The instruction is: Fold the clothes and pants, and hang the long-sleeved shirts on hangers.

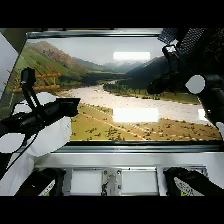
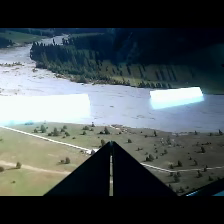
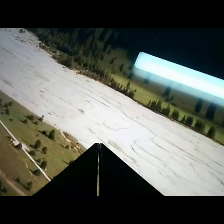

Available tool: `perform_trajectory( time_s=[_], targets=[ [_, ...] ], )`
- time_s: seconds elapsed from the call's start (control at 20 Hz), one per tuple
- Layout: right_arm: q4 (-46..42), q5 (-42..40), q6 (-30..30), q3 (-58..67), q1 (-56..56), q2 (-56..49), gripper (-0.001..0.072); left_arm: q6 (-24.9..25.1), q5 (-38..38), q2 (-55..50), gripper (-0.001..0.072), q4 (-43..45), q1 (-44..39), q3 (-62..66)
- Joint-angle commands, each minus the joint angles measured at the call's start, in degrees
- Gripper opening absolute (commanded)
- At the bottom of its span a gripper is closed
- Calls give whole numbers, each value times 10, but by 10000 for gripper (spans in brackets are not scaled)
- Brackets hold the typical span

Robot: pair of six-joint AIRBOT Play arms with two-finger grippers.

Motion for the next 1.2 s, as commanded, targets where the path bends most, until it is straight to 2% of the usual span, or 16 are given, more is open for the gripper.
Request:
perform_trajectory(
  time_s=[0.0,0.55,0.75,0.8,0.85,0.9,0.95,1.05,1.15],
  targets=[
    [0,0,0,0,0,0,19,0,0,1,13,0,0,0],
    [0,0,0,0,0,0,20,0,2,1,13,0,0,0],
    [0,0,0,0,0,0,20,1,58,1,15,5,1,-1],
    [0,0,0,0,0,0,20,1,71,1,268,31,1,-1],
    [0,0,0,0,0,0,20,0,75,1,624,70,4,-1],
    [0,0,0,0,0,0,20,-6,63,-1,658,112,21,-1],
    [0,0,0,0,0,-1,19,-11,41,-7,658,145,47,0],
    [0,0,0,0,0,-2,20,-10,-18,-38,658,202,134,1],
    [0,0,0,0,0,-2,20,-10,-62,-85,658,215,242,1]
  ],
)
